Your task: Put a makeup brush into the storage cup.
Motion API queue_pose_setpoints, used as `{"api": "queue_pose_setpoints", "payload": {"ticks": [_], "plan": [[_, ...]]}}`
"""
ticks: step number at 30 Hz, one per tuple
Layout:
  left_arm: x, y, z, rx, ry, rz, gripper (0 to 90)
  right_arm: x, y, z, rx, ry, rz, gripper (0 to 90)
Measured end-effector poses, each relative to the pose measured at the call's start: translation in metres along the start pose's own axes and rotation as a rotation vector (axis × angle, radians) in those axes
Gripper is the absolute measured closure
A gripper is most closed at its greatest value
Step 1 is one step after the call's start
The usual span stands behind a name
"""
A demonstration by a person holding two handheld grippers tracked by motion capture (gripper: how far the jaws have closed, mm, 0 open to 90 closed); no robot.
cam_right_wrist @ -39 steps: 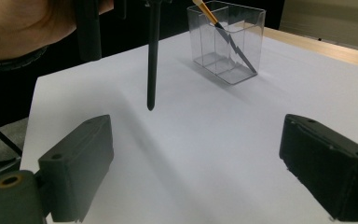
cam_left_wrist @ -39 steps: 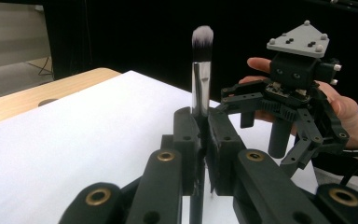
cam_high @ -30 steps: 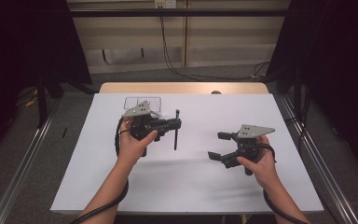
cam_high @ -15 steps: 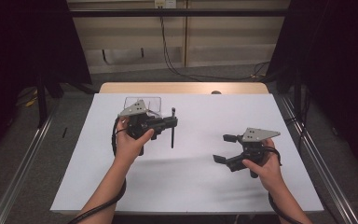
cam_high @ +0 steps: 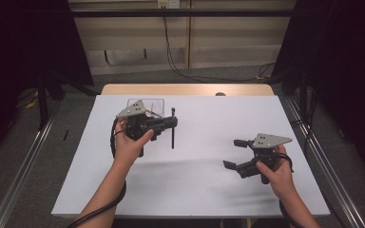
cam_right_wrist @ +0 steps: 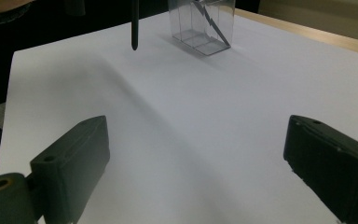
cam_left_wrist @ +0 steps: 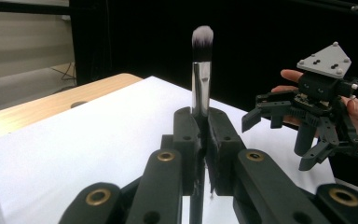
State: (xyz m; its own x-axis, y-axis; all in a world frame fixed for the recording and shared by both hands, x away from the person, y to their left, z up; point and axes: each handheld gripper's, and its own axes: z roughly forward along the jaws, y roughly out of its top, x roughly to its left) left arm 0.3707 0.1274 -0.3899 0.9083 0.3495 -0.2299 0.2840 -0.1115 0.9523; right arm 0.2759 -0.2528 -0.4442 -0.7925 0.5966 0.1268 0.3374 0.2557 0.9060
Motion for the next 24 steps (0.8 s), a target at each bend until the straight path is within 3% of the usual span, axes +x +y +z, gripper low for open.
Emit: {"api": "queue_pose_setpoints", "payload": {"ticks": [6,11,24], "plan": [[0.001,-0.002,-0.005,-0.005,0.018,-0.002,83.7,0.000,-0.005,-0.004,0.007,-0.003,-0.020,6.6],[0.001,-0.002,-0.010,-0.010,0.033,-0.001,83.8,0.000,-0.006,-0.011,-0.011,-0.019,-0.017,6.7],[0.010,0.000,-0.013,-0.019,0.064,-0.015,83.8,-0.003,-0.019,-0.023,0.002,-0.036,-0.007,6.7]]}}
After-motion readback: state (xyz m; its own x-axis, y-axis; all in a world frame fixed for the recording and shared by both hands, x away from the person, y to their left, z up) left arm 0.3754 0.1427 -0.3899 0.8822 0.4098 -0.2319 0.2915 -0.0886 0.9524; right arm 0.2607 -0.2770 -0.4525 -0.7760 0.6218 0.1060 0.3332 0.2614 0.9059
